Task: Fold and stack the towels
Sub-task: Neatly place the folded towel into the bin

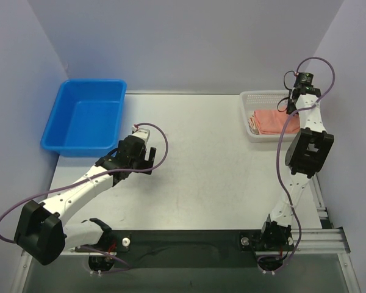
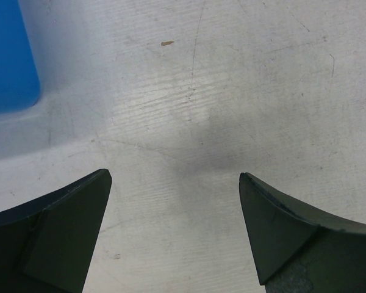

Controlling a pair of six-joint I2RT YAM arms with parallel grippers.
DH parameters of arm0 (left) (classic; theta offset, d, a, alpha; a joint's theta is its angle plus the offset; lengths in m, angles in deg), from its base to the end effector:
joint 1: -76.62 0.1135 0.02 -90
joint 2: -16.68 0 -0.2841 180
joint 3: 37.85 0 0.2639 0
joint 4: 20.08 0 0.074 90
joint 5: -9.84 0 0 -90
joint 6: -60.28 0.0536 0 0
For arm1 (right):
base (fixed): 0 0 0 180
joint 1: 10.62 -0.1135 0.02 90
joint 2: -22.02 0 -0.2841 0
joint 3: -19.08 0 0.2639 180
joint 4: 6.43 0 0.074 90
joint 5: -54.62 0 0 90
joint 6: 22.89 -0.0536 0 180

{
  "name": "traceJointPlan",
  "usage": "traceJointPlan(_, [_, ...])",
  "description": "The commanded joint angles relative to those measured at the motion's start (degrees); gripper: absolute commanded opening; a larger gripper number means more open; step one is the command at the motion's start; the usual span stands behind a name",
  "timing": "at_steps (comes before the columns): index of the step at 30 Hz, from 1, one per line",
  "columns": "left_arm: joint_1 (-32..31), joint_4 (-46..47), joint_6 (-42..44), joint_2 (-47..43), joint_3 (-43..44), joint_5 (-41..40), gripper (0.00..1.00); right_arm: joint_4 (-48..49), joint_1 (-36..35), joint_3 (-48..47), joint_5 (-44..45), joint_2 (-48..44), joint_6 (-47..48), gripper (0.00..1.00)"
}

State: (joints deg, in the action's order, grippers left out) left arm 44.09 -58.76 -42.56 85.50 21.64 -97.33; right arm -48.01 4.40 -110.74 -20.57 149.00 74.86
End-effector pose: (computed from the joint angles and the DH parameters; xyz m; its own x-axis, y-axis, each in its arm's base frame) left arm 0.2290 -0.1273 0.2426 -0.6882 0.1871 -0.7010 0.1993 0.9778 0.0653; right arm 0.5302 -0.1564 0.2748 -0.6586 0.0417 -0.7513 0.3576 0.8959 -0.2637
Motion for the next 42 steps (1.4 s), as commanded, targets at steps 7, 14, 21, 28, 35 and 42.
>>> traceJointPlan(7, [0.0, 0.7, 0.5, -0.1, 1.5, 0.5, 0.97, 0.8, -0.4, -0.2, 2.1, -2.5, -3.3, 0.79])
traceJointPlan(14, [0.1, 0.7, 0.4, -0.4, 1.4, 0.7, 0.98, 0.8, -3.5, 3.9, -2.1, -7.4, -7.7, 0.78])
traceJointPlan(21, [0.1, 0.7, 0.3, -1.7, 1.2, 0.9, 0.97, 2.8, -8.3, 11.2, -10.9, -8.2, -16.3, 0.38])
traceJointPlan(28, [0.5, 0.7, 0.1, -2.5, 1.1, 0.5, 0.97, 4.7, -11.9, 15.4, -13.8, -6.0, -19.8, 0.20])
traceJointPlan(35, [0.8, 0.8, -0.1, -3.7, 1.1, 1.1, 0.97, 4.7, -13.1, 16.5, -11.6, -9.2, -19.5, 0.24])
traceJointPlan(42, [1.3, 1.5, -0.4, -8.9, 0.6, 0.0, 0.98, 3.0, -13.1, 22.8, -12.2, -26.3, -20.4, 0.60])
